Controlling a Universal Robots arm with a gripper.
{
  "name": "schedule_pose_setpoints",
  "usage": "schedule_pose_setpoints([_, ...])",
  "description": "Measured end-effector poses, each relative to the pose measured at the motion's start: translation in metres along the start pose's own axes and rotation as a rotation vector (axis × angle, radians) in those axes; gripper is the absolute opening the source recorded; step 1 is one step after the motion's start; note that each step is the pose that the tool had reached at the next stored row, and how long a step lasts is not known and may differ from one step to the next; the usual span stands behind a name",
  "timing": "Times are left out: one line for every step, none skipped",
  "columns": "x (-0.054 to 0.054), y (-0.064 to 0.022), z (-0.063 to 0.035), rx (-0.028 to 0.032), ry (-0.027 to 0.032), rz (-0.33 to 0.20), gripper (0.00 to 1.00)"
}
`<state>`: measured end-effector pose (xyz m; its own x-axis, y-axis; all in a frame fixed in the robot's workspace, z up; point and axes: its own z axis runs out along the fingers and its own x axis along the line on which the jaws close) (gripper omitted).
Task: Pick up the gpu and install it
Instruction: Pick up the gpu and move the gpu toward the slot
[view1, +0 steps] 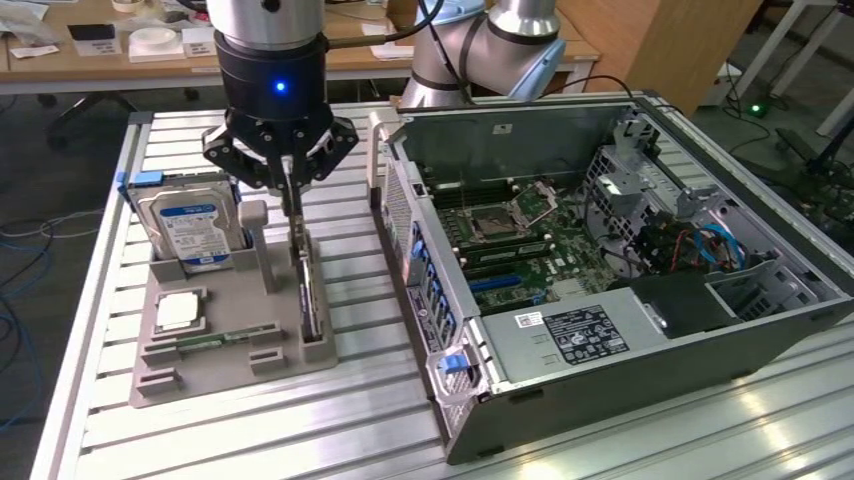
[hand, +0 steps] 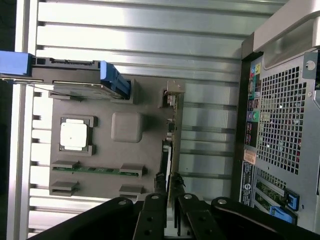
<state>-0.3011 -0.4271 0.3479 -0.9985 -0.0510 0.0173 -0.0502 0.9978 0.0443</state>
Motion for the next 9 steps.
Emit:
schedule_pose_setpoints([0.0000, 0.0000, 0.0000, 0.0000, 0.0000, 0.000, 0.24])
schedule_pose_setpoints([0.0000, 0.0000, 0.0000, 0.0000, 0.0000, 0.000, 0.24])
schedule_pose_setpoints([0.0000, 0.0000, 0.0000, 0.0000, 0.0000, 0.000, 0.29])
schedule_pose_setpoints([0.0000, 0.0000, 0.0000, 0.0000, 0.0000, 0.000, 0.29])
schedule_pose_setpoints([0.0000, 0.0000, 0.0000, 0.0000, 0.0000, 0.000, 0.35])
schedule_pose_setpoints([0.0000, 0.0000, 0.0000, -0.0001, 0.0000, 0.000, 0.41])
schedule_pose_setpoints([0.0000, 0.0000, 0.0000, 0.0000, 0.0000, 0.000, 0.41])
schedule_pose_setpoints([0.0000, 0.0000, 0.0000, 0.0000, 0.0000, 0.000, 0.47])
schedule_pose_setpoints([0.0000, 0.0000, 0.0000, 0.0000, 0.0000, 0.000, 0.47])
